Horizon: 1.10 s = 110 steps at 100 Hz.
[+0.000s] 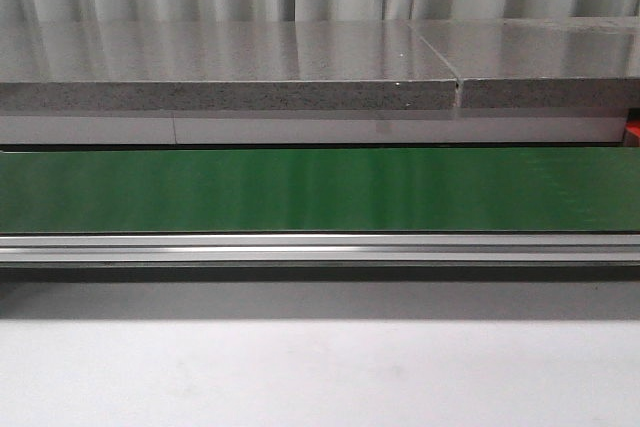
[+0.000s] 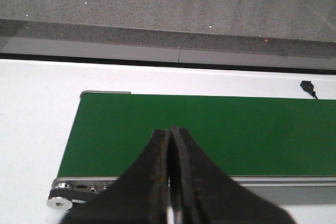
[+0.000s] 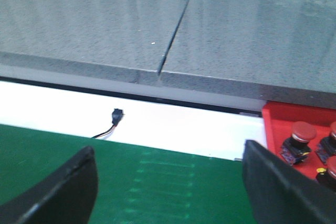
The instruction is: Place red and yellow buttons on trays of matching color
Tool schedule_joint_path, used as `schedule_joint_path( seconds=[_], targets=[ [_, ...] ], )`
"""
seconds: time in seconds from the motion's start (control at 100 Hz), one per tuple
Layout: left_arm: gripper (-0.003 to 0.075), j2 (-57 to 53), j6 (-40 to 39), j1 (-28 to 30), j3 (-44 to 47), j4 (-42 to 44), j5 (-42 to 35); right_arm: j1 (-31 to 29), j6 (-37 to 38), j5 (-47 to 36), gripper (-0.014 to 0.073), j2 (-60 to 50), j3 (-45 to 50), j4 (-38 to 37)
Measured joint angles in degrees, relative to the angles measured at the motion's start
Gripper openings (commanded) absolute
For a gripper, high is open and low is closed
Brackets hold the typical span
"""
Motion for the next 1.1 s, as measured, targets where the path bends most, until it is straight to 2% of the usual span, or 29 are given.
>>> schedule_joint_path(
  seconds=[0.09, 0.37, 1.1],
  targets=[
    [-0.0019, 0.0, 0.0, 0.0, 0.0, 0.0, 0.0, 0.0, -0.1, 2.1, 0.0358, -1.0, 0.0, -0.1],
    [-0.0019, 0.0, 0.0, 0.0, 0.0, 0.0, 0.0, 0.0, -0.3, 3.0, -0.0069, -1.2, 0.0, -0.2],
    [-0.0019, 0.0, 0.0, 0.0, 0.0, 0.0, 0.0, 0.0, -0.3, 3.0, -0.0067, -1.3, 0.0, -0.3]
  ],
)
